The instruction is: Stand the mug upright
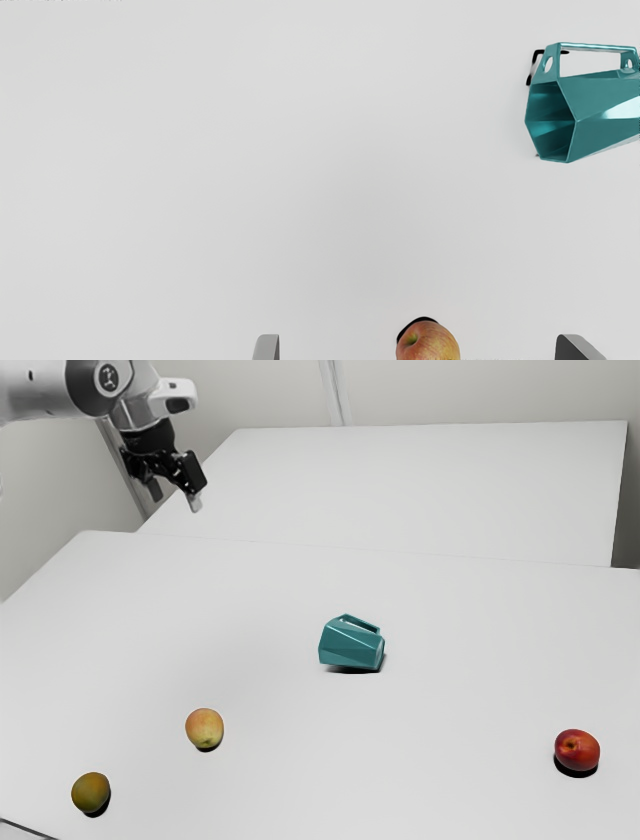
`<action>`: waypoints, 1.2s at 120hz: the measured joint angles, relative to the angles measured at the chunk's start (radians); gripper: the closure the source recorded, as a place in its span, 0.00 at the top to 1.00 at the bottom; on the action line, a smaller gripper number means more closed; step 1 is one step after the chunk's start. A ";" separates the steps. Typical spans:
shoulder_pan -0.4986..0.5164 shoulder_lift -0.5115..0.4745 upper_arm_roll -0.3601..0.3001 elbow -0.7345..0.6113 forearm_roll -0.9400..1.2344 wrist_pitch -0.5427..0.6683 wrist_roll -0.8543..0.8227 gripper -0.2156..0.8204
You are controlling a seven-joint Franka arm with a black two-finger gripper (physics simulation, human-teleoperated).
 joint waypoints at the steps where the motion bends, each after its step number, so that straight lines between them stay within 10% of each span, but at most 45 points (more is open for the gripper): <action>1: -0.001 0.000 0.000 -0.001 0.000 0.000 0.001 0.79; 60: 0.005 -0.072 0.077 -0.362 -0.444 0.056 0.057 0.79; 144: -0.157 0.292 0.176 -0.357 -0.968 0.249 0.207 0.79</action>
